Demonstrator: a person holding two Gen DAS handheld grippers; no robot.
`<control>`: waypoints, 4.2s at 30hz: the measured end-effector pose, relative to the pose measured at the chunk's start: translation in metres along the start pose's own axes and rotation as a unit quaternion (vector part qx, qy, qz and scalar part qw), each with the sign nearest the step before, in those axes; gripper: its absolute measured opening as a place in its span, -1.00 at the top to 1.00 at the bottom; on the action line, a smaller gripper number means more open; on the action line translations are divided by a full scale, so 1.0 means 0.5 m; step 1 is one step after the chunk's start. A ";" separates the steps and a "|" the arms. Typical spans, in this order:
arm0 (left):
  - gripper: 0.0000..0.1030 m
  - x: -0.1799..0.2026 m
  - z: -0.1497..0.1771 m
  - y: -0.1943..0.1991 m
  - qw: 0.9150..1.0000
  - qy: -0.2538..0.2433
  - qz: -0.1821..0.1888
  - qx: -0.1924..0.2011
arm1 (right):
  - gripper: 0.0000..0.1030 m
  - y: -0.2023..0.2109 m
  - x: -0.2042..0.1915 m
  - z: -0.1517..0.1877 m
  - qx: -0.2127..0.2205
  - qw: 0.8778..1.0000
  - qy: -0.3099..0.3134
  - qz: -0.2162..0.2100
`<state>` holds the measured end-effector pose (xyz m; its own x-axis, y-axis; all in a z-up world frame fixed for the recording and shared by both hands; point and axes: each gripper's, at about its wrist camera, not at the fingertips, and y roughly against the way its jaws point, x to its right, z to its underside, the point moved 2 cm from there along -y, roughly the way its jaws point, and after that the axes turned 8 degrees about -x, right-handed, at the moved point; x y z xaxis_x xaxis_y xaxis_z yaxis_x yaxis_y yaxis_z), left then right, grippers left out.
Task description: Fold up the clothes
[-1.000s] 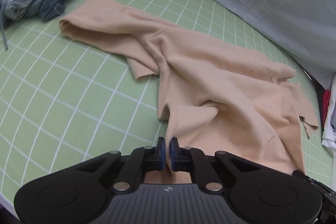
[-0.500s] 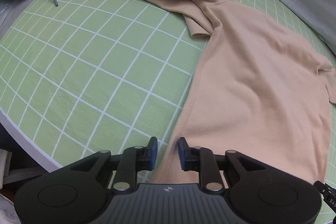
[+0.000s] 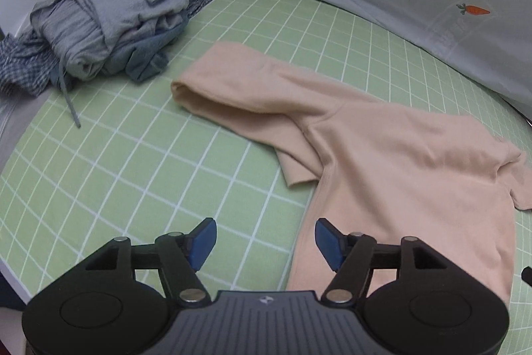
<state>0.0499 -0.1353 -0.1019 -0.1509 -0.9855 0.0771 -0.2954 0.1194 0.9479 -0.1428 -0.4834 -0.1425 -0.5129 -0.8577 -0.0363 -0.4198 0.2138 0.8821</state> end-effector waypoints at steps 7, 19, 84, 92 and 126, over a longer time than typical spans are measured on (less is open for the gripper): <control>-0.38 0.039 -0.154 -0.067 1.000 -0.006 -0.001 0.004 | -0.52 -0.074 -0.005 -0.166 0.035 0.999 -0.012 0.007; -0.47 0.047 -0.273 -0.218 0.998 0.038 -0.032 -0.047 | 0.31 -0.277 0.034 -0.326 -0.027 0.992 -0.114 -0.040; 0.86 0.289 -0.216 -0.189 0.991 -0.116 0.028 -0.054 | 0.88 -0.141 -0.046 -0.223 -0.003 0.995 0.101 0.001; 0.88 0.218 -0.366 -0.088 0.992 0.012 0.088 0.084 | 0.88 -0.104 -0.079 -0.391 0.152 0.982 0.113 -0.005; -0.89 0.257 -0.005 0.036 0.985 -0.139 0.083 0.052 | -1.00 0.031 -0.013 -0.045 0.049 0.997 -0.068 -0.007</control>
<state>0.0274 -0.2601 -0.0739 -0.4530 -0.8823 0.1275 -0.3382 0.3024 0.8912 -0.1292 -0.4848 -0.1183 -0.6000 -0.7914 -0.1166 -0.4948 0.2527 0.8315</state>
